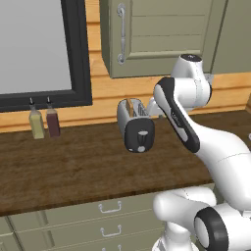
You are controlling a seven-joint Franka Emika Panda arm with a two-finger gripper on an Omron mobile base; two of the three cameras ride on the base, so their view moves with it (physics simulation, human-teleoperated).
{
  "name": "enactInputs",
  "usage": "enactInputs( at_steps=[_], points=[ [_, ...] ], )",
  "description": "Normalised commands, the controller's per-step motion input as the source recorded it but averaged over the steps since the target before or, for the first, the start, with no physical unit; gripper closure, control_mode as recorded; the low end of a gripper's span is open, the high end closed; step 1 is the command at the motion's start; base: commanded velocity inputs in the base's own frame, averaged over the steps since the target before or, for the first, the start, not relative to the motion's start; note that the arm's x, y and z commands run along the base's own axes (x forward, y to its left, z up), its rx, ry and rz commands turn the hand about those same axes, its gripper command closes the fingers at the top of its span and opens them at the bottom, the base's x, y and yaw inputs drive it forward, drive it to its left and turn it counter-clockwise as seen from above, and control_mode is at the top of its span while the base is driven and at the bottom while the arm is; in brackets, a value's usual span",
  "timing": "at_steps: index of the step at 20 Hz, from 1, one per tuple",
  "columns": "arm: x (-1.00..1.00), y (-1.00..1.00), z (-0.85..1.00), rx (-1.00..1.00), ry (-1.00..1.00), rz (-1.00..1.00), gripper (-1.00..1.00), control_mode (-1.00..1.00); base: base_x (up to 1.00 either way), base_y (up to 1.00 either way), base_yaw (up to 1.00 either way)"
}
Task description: Start the toaster. Once the lever pops up, take the bread to the plate on the dining counter.
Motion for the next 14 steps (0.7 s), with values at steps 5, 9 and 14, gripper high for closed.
enactInputs(
  at_steps=[5, 9, 14],
  points=[
    [-0.05, 0.0, 0.0, 0.0, 0.03, 0.0, -1.0, -1.0, 0.0, 0.0, 0.0],
    [-0.15, -0.05, -0.02, 0.02, 0.02, -0.03, -1.0, -1.0, 0.0, 0.0, 0.0],
    [-0.01, 0.0, 0.0, 0.07, -0.03, -0.05, -1.0, -1.0, 0.0, 0.0, 0.0]
  ],
)
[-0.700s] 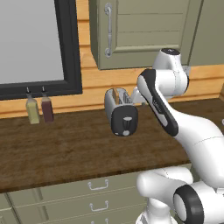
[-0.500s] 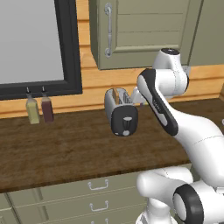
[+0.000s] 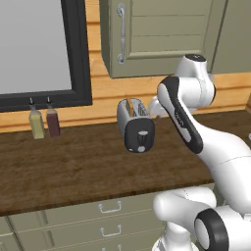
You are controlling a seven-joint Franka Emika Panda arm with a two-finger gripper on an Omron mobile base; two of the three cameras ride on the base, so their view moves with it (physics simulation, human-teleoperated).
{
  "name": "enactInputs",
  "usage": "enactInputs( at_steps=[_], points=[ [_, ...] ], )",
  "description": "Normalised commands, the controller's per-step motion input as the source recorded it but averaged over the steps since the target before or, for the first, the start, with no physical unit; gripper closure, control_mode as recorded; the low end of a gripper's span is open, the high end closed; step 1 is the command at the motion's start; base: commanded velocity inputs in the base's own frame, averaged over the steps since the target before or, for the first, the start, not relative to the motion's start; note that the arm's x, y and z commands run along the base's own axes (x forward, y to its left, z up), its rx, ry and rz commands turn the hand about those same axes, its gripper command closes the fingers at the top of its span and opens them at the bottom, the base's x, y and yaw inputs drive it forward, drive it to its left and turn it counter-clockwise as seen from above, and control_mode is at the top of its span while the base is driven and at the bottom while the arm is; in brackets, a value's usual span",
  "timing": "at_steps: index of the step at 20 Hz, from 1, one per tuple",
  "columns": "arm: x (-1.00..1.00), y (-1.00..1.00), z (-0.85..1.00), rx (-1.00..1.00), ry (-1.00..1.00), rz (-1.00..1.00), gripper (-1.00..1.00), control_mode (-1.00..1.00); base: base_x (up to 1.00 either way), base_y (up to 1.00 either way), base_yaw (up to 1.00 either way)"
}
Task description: Start the toaster. Once the lever pops up, take the bread to the plate on the dining counter.
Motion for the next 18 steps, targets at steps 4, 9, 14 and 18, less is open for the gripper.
enactInputs(
  at_steps=[4, 9, 14, 18],
  points=[
    [0.25, 0.02, 0.0, 0.08, -0.1, -0.1, 1.0, -1.0, 0.0, 0.0, 0.0],
    [0.2, 0.16, -0.02, 0.05, -0.06, -0.11, 1.0, -1.0, 0.0, 0.0, 0.0],
    [0.2, 0.13, -0.06, -0.08, 0.0, 0.0, 1.0, -1.0, 0.0, 0.0, 0.0],
    [0.34, 0.09, -0.31, -0.19, -0.01, 0.0, 1.0, -1.0, 0.0, 0.0, 0.0]
  ],
)
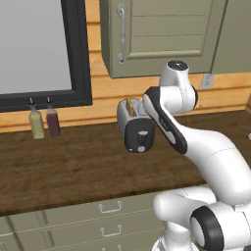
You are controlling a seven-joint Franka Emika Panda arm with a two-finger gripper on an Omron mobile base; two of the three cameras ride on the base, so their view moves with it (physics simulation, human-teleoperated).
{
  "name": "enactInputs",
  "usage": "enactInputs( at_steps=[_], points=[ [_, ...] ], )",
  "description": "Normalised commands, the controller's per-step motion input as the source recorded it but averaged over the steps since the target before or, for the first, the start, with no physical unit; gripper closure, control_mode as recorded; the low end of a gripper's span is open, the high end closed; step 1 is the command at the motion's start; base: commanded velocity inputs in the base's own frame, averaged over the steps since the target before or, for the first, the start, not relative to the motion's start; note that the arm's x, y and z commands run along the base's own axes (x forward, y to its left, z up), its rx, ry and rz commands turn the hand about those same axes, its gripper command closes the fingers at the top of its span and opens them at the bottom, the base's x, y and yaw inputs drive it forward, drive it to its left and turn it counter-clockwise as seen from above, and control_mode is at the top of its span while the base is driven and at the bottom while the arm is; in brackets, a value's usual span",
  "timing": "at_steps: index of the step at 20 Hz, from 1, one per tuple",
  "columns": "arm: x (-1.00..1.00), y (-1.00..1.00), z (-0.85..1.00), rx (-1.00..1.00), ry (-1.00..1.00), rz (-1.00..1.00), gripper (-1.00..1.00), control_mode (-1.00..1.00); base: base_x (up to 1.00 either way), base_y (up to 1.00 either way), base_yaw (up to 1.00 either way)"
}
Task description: Start the toaster. Once the lever pops up, take the bread to the plate on the dining counter.
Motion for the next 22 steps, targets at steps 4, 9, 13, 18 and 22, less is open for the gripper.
enactInputs(
  at_steps=[4, 9, 13, 18, 22],
  points=[
    [0.33, 0.0, -0.35, -0.11, -0.04, 0.0, 1.0, -1.0, 0.0, 0.0, 0.0],
    [0.22, 0.0, -0.37, -0.05, -0.03, 0.0, 1.0, -1.0, 0.0, 0.0, 0.0],
    [0.23, 0.01, -0.36, 0.0, -0.11, 0.0, 1.0, -1.0, 0.0, 0.0, 0.0],
    [0.02, 0.14, -0.23, 0.0, -0.04, 0.02, 1.0, -1.0, 0.0, 0.0, 0.0],
    [0.02, 0.15, -0.07, 0.0, 0.0, 0.04, 1.0, -1.0, 0.0, 0.0, 0.0]
  ],
)
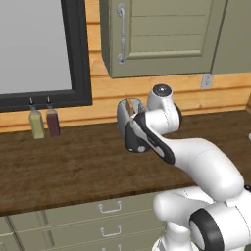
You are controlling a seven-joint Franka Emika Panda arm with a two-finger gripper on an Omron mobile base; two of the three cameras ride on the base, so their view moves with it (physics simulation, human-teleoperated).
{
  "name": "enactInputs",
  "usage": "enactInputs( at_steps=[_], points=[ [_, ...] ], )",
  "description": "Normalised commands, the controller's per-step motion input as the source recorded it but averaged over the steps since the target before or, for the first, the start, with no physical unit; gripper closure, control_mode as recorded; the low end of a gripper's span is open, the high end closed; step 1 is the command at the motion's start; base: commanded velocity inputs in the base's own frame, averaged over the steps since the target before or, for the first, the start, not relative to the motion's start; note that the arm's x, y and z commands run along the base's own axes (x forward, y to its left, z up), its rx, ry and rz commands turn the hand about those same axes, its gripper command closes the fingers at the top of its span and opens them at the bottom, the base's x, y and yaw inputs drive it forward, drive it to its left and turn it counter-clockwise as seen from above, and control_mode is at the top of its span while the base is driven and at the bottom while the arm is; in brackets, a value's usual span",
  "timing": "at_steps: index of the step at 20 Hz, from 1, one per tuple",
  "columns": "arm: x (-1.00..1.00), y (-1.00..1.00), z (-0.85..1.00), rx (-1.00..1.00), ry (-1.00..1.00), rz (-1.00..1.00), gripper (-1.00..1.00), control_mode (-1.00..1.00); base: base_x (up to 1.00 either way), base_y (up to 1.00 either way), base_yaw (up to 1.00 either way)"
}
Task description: Start the toaster. Once the lever pops up, take the bread to the plate on the dining counter.
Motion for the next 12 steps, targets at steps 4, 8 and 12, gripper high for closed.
enactInputs(
  at_steps=[4, 8, 12],
  points=[
    [0.11, 0.05, -0.08, 0.0, 0.0, 0.04, 1.0, -1.0, 0.0, 0.0, 0.0],
    [0.4, 0.0, -0.23, 0.0, 0.0, 0.03, 1.0, -1.0, 0.0, 0.0, 0.0],
    [0.4, 0.0, -0.32, 0.0, 0.0, 0.02, 1.0, -1.0, 0.0, 0.0, 0.0]
  ],
)
